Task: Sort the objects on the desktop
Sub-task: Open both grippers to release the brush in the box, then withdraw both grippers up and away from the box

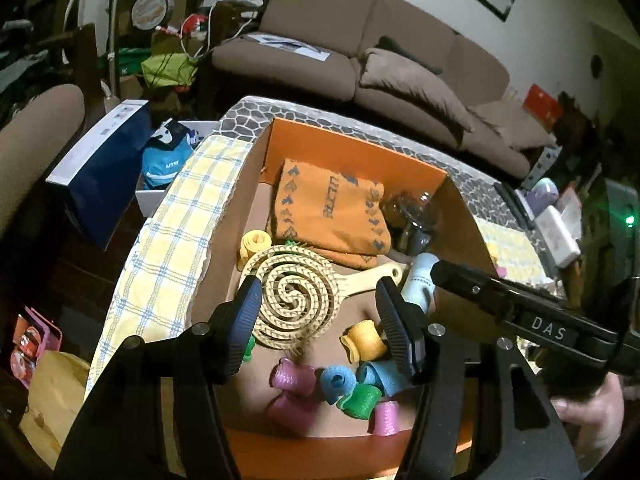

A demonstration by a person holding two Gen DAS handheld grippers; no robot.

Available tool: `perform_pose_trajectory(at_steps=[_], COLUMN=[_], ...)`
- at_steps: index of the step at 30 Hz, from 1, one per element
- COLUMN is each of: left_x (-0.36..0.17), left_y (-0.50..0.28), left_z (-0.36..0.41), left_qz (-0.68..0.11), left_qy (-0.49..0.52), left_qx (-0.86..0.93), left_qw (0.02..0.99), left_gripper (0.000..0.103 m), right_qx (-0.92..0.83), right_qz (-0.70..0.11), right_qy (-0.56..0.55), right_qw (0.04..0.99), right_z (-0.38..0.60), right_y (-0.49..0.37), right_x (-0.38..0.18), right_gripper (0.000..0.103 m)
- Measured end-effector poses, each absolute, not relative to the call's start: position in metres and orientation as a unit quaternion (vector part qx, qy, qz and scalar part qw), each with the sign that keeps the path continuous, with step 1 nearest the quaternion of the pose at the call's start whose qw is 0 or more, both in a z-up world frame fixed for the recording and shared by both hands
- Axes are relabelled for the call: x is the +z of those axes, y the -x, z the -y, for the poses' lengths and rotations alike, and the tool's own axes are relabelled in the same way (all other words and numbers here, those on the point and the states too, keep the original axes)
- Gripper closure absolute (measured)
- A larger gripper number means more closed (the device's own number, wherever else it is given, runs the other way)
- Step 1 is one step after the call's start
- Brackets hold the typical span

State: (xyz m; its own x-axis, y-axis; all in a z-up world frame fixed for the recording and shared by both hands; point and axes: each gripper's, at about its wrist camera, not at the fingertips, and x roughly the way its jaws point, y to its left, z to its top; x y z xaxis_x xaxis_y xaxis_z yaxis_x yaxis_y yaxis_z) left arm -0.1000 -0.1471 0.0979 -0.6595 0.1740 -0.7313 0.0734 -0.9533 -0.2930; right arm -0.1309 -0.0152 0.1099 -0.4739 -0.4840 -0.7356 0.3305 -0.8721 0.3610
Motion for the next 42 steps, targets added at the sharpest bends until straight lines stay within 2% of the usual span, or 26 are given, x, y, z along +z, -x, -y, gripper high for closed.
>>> perform_pose_trajectory(at_steps=[10,16,22,23,25,27,29,31,42], left_x=[0.103,0.106,0.108,0.109,0.110,0.110,0.110,0.109,0.109], left_y=[0.091,0.087,0.082,0.082,0.079,0.078,0.075,0.072,0.052], left_z=[0.135,0.128,0.121,0.120,0.117,0.115,0.112,0.110,0.086], left_qz=[0.117,0.091,0.074,0.072,0.069,0.069,0.071,0.071,0.065], left_qy=[0.414,0.413,0.409,0.408,0.407,0.407,0.407,0.407,0.401], left_qx=[0.902,0.906,0.909,0.910,0.911,0.910,0.910,0.910,0.912], left_qw=[0.030,0.023,0.022,0.023,0.025,0.028,0.031,0.032,0.052], left_gripper=[0.047,0.040,0.030,0.025,0.018,0.014,0.004,0.001,0.000], right_qx=[-0.872,-0.879,-0.886,-0.887,-0.888,-0.887,-0.889,-0.890,-0.888], right_qz=[0.026,0.010,0.003,0.004,0.005,0.002,-0.003,-0.004,0.007], right_qy=[-0.437,-0.431,-0.425,-0.425,-0.425,-0.428,-0.428,-0.427,-0.438], right_qw=[0.217,0.202,0.184,0.182,0.177,0.172,0.165,0.161,0.140], right_z=[0.013,0.005,-0.010,-0.012,-0.017,-0.021,-0.025,-0.030,-0.057], right_y=[0.115,0.108,0.101,0.100,0.097,0.094,0.092,0.089,0.070], right_x=[0.120,0.123,0.126,0.126,0.126,0.125,0.126,0.127,0.124], right_gripper=[0.050,0.046,0.028,0.023,0.019,0.016,0.009,0.002,0.001])
